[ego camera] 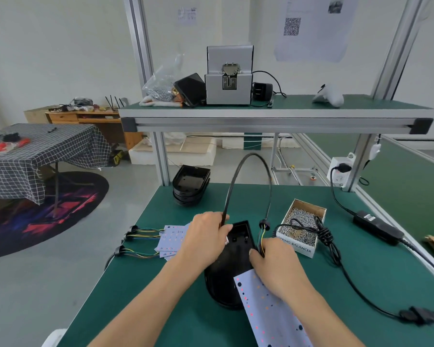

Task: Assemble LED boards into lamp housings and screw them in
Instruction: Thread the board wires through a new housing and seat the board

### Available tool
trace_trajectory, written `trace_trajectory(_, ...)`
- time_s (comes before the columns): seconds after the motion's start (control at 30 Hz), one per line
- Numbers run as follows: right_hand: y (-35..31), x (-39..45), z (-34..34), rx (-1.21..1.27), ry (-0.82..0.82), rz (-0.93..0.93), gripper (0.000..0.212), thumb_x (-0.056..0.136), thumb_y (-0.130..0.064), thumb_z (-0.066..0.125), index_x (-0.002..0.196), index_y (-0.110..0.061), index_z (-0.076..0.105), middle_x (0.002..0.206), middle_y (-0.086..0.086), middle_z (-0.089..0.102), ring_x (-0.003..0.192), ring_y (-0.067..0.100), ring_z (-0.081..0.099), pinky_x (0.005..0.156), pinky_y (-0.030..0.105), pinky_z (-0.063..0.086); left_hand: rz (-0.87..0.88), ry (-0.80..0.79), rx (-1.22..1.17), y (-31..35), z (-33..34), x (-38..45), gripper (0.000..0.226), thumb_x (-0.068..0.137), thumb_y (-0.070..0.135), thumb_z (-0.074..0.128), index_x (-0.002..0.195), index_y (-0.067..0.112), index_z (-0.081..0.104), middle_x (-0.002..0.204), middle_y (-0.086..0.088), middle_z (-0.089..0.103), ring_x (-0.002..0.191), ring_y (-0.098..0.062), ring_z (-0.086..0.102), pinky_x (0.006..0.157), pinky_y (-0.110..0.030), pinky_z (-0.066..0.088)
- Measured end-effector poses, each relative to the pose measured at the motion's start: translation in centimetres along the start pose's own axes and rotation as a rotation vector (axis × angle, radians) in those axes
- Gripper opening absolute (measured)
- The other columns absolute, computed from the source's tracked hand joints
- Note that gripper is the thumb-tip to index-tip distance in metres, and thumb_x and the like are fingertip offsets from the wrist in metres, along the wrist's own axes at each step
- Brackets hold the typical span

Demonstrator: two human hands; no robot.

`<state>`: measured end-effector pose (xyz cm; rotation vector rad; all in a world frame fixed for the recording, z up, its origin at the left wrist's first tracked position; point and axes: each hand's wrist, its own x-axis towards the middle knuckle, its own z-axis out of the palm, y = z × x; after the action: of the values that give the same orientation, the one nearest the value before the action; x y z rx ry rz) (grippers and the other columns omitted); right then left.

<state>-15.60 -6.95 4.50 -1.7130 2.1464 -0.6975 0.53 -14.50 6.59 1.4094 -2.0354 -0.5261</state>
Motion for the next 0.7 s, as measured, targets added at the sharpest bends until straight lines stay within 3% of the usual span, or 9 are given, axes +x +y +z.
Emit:
trace_trajectory(0.07, -0.3, -0.4, -0.1, -0.032, 0.017, -0.019, 0.045, 0.101, -0.031, 0.055, 0.067, -0.015, 0.03, 0.067, 0.004, 0.038, 0.076, 0.03, 0.038, 0.056, 0.039, 0.024, -0.092, 0.041, -0.126, 0.2, -0.6, 0.2, 0.014, 0.097, 0.019, 0.068, 0.108, 0.014, 0.075, 0.08, 0.002, 0.074, 0.073, -0.011, 0.076, 0.068, -0.018, 0.055)
trace_trajectory(0.13, -0.5, -0.8, -0.2, -0.055, 0.027, -0.059, 0.046, 0.101, -0.032, 0.054, 0.066, -0.015, 0.028, 0.063, 0.002, 0.034, 0.075, 0.031, 0.037, 0.06, 0.038, 0.025, -0.123, 0.072, -0.184, 0.4, -1.1, 0.4, 0.004, 0.095, 0.017, 0.07, 0.096, 0.017, 0.073, 0.068, 0.006, 0.066, 0.058, -0.004, 0.071, 0.051, -0.008, 0.044)
trace_trajectory(0.3, -0.7, -1.6, -0.5, -0.092, 0.024, -0.106, 0.047, 0.102, -0.031, 0.052, 0.066, -0.015, 0.028, 0.06, 0.001, 0.034, 0.07, 0.032, 0.037, 0.064, 0.038, 0.023, -0.134, 0.033, -0.152, 0.6, -1.6, 0.2, 0.013, 0.094, 0.017, 0.07, 0.082, 0.021, 0.068, 0.068, 0.006, 0.068, 0.058, -0.004, 0.072, 0.046, -0.012, 0.042)
trace_trajectory(0.4, -0.6, -1.9, -0.8, 0.024, 0.05, -0.104, 0.048, 0.102, -0.029, 0.056, 0.064, -0.014, 0.029, 0.059, 0.001, 0.035, 0.067, 0.03, 0.036, 0.06, 0.039, 0.022, -0.128, 0.024, -0.066, 0.7, -1.9, -0.2, 0.01, 0.095, 0.02, 0.07, 0.085, 0.018, 0.068, 0.077, 0.002, 0.071, 0.066, -0.011, 0.074, 0.06, -0.027, 0.055)
trace_trajectory(0.5, -0.8, -2.0, -1.4, 0.123, 0.082, -0.101, 0.049, 0.1, -0.027, 0.061, 0.063, -0.015, 0.03, 0.059, 0.002, 0.036, 0.063, 0.026, 0.033, 0.058, 0.039, 0.024, 0.006, 0.091, 0.188, 1.0, -2.1, -1.1, 0.017, 0.091, 0.031, 0.075, 0.098, 0.017, 0.068, 0.097, 0.003, 0.059, 0.088, -0.023, 0.063, 0.07, -0.033, 0.046)
trace_trajectory(0.57, -1.1, -2.0, -1.9, 0.139, 0.11, -0.105, 0.05, 0.1, -0.027, 0.062, 0.062, -0.015, 0.03, 0.057, 0.002, 0.036, 0.059, 0.023, 0.033, 0.056, 0.038, 0.024, 0.086, 0.146, 0.252, 1.3, -2.7, -1.3, 0.033, 0.087, 0.043, 0.078, 0.115, 0.027, 0.07, 0.106, 0.006, 0.044, 0.097, -0.019, 0.053, 0.075, -0.032, 0.043)
trace_trajectory(0.63, -1.1, -2.1, -2.5, 0.161, 0.134, -0.12, 0.052, 0.099, -0.028, 0.062, 0.061, -0.015, 0.03, 0.054, 0.0, 0.033, 0.054, 0.018, 0.028, 0.05, 0.03, 0.023, 0.092, 0.197, 0.145, 1.1, -3.7, -1.6, 0.049, 0.087, 0.055, 0.073, 0.132, 0.037, 0.067, 0.109, 0.01, 0.046, 0.107, -0.015, 0.051, 0.091, -0.035, 0.044)
trace_trajectory(0.7, -1.1, -2.2, -3.3, 0.189, 0.149, -0.137, 0.052, 0.099, -0.029, 0.063, 0.062, -0.015, 0.028, 0.055, -0.001, 0.03, 0.053, 0.017, 0.025, 0.052, 0.03, 0.025, 0.067, 0.287, -0.118, 0.5, -4.4, -1.9, 0.043, 0.098, 0.054, 0.06, 0.137, 0.036, 0.064, 0.117, 0.015, 0.056, 0.117, -0.006, 0.054, 0.105, -0.033, 0.043)
